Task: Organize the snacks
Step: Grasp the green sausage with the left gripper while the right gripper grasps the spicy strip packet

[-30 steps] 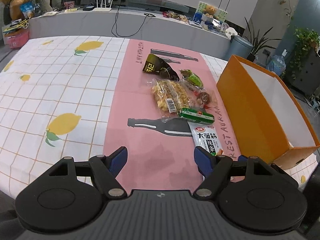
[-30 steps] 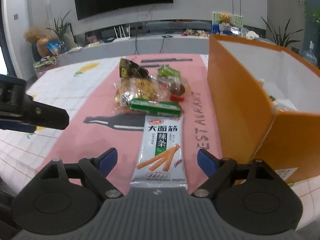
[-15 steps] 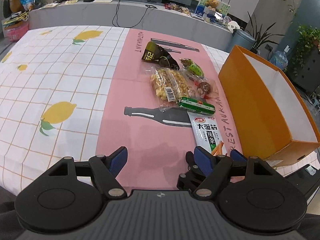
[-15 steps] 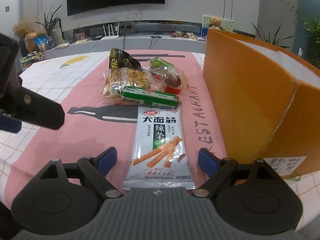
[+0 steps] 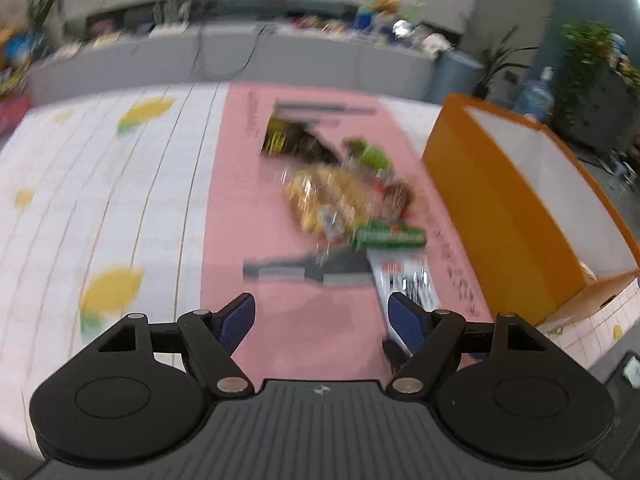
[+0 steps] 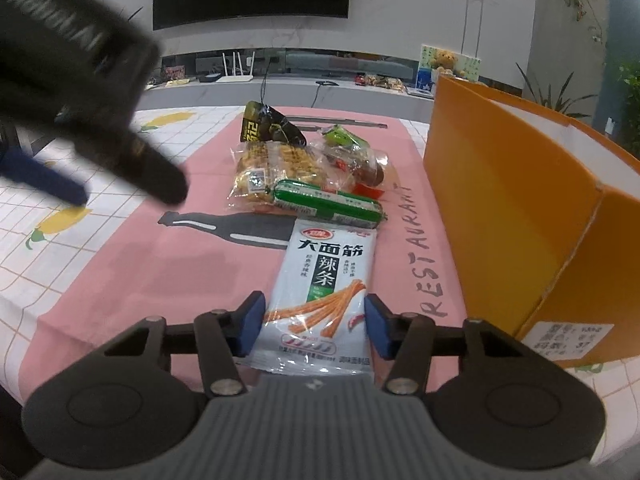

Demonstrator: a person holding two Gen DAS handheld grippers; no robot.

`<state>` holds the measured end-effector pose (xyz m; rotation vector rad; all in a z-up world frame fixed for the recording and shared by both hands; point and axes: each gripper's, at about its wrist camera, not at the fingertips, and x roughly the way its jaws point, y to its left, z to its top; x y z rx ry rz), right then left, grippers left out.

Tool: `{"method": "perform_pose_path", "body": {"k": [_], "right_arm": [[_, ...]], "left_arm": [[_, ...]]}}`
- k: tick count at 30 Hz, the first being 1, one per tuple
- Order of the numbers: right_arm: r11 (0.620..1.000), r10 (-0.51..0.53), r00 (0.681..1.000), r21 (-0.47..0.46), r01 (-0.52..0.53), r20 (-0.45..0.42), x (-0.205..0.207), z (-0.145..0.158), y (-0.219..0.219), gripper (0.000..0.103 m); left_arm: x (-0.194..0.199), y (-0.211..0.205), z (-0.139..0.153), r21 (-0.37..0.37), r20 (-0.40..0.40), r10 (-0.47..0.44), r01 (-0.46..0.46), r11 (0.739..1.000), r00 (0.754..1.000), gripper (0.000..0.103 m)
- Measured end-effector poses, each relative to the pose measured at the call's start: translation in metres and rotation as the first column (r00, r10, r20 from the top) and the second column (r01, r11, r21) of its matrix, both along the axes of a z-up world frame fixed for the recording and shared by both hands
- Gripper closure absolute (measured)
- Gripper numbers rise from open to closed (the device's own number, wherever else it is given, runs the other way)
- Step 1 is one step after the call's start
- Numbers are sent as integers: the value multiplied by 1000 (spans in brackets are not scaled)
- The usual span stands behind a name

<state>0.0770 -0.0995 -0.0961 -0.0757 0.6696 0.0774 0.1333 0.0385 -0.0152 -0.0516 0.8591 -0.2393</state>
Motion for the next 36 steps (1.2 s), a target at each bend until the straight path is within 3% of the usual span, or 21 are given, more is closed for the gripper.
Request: {"method": "perform_pose_path", "body": {"k": [3,7,14,22,29,30,32,34,36], "right_arm": [[1000,2,1000,-17,-3,-12,0,1,2,50],[1000,-7,1000,1,8,-28,-2,3,1,50],[1000,-8,999,6,8,-32,-3,3,0,49],[1000,-10,999,24,11,-42,0,3,-3,48],[1000,-11,999,23,12,-43,2,3,-3,48],[1000,-11,999,23,12,-43,2,3,-3,48],[1000,-10,999,22,11,-42,2,3,-3,48],[1000,-10,999,21,11,-42,2,3,-3,47],[1000,-10,999,20,11,-42,2,4,-3,47]], "left_arm": [[13,-9,5,5,74,-102,102,995,992,14],[29,-31,3,84,137,-244,234,969,960,16],[57,-65,-28,127,85,-405,393,911,910,25],[71,-82,-44,145,42,-492,481,864,870,25],[83,-90,-64,153,-20,-480,477,865,877,27],[83,-91,-65,152,-24,-482,480,864,876,30],[81,-93,-67,166,-30,-474,472,866,880,51],[79,-94,-66,190,-20,-452,448,874,892,61],[78,-91,-63,165,-12,-439,435,885,898,67]]}}
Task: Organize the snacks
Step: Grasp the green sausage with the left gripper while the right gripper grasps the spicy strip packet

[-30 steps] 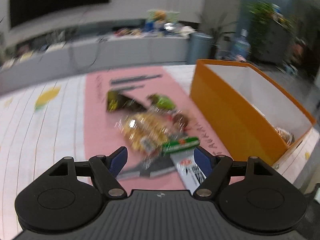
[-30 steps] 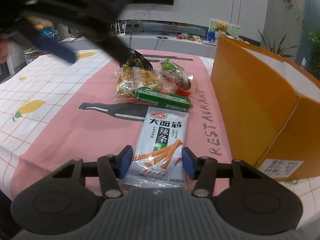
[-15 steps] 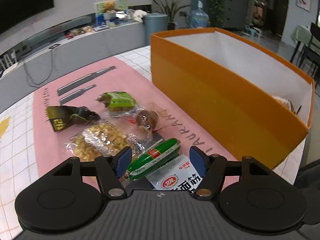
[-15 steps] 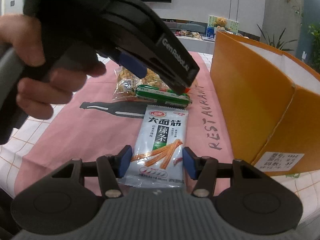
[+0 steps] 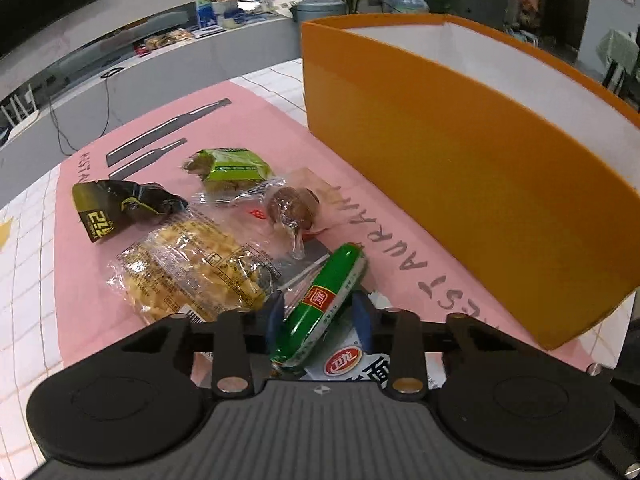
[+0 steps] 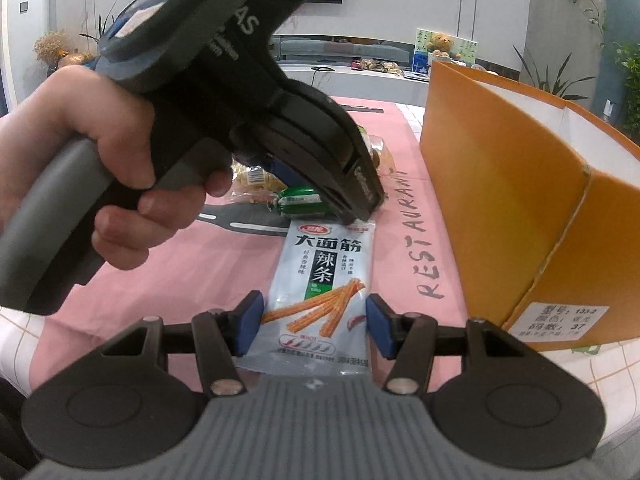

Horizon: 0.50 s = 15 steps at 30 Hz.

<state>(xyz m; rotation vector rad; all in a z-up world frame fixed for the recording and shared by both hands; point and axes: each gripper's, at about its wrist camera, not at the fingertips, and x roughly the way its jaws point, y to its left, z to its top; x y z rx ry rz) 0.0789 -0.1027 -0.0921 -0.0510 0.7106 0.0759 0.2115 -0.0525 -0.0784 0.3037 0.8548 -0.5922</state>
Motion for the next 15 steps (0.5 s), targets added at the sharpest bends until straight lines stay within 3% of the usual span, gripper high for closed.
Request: {"method": "perform_pose_path", "body": {"k": [5,8,15], "right_arm": [[1000,-3,1000,5,3,4,0,1,0,49],[1000,-2,1000,-7,2,19,-3,0,3,52],[1000,-3,1000,28,2,21,-10,2,0,53]], "left_arm": [[-1,18,13,-136,-45,49,-55,989,998,77],[-7,32,25,-207,-62,100,-111,972,993,78],[-25,50,48,-272,-31,169,-171,947,985,78]]}}
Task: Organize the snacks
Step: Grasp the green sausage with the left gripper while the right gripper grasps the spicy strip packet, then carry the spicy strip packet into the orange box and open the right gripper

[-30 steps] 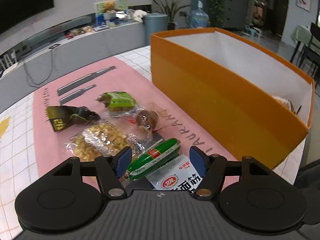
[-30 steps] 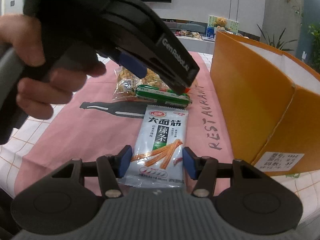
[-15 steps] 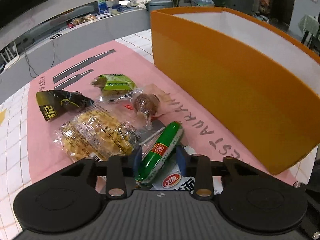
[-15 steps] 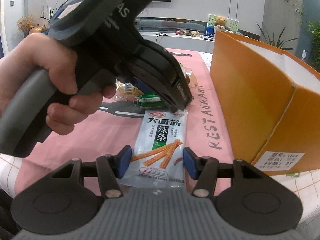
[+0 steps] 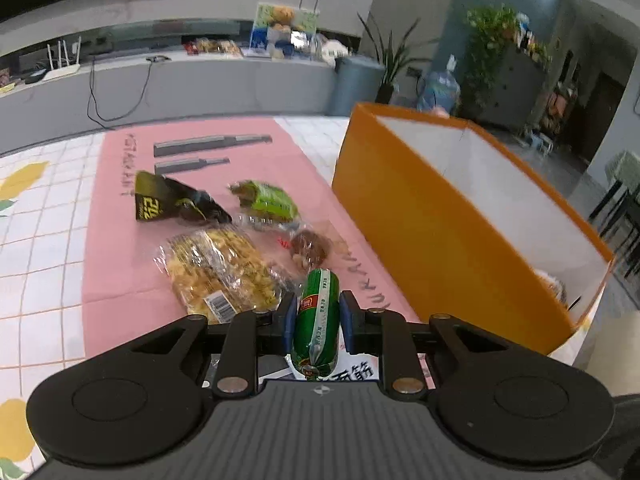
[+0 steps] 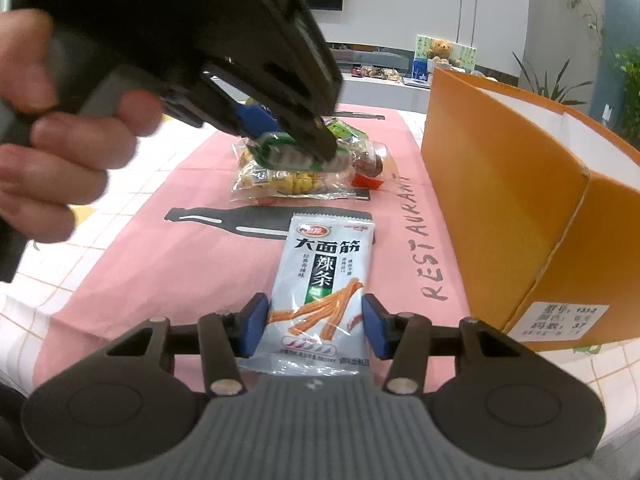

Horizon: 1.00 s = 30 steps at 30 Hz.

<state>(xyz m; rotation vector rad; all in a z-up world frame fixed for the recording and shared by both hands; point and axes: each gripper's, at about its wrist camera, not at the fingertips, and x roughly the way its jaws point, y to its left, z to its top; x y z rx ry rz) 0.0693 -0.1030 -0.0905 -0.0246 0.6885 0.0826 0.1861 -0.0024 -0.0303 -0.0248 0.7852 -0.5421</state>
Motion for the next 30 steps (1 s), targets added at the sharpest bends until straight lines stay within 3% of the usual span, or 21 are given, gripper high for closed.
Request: {"method": "perform_pose_path", "body": {"k": [8,11,17,23,30], "right_arm": [[998,33,999,48,-35,38,-7,11,4,54],[997,41,997,60,-45,66,-11,18,5,54],[995,46,993,82,-56,112,-15,33,4,55],[994,50,985,86,-65,163,-22,46,2,55],[984,9,969,171,-53,248,-35,86,-25,55]], "left_arm": [[-6,24,25,-138,17,109,-106,985,994,78],[-15,31,40,-138,64,143,-133,981,988,78],[-36,57,67,-259,123,215,-177,950,969,78],[-52,64,82,-291,170,241,-185,939,956,78],[-62,62,93,-325,204,249,-174,930,947,78]]}}
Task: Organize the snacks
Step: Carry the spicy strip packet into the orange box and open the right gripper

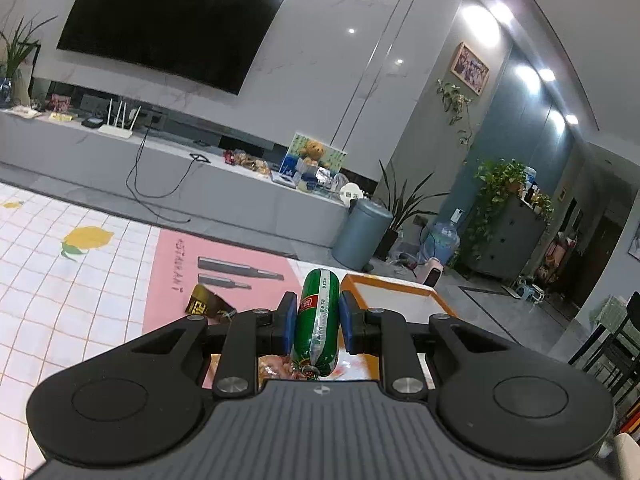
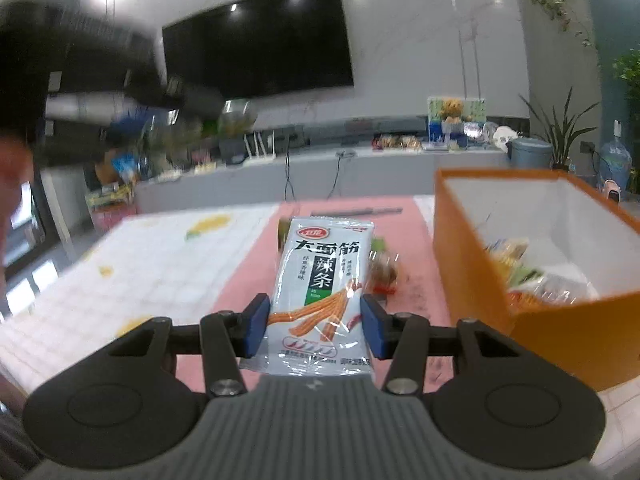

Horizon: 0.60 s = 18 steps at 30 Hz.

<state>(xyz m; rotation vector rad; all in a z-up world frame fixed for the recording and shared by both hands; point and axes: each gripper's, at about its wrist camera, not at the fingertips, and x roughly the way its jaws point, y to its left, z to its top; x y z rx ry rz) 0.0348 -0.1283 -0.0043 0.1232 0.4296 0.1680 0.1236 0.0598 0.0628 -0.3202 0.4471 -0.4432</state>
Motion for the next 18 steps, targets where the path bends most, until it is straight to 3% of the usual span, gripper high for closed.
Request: {"method": "perform_pose_path", "body": {"k": [4,10,14,18], "right_arm": [[1000,17,998,23,-18,53,-9,39,-34,55],[990,-62,994,-124,73,94,-6,74,-86,55],[972,-160,987,-175,158,0,27,66,-124,55],[967,-216,964,-173,189,-154,76,42,-161,55]], "left_arm": [[1,-8,3,-17,1,-35,35,999,999,78],[11,-34,1,14,4,-111,111,994,994,78],[25,-52,-10,9,-49,-165,165,986,985,78],[39,-62,-19,10,-85,-193,194,981,978,78]]}}
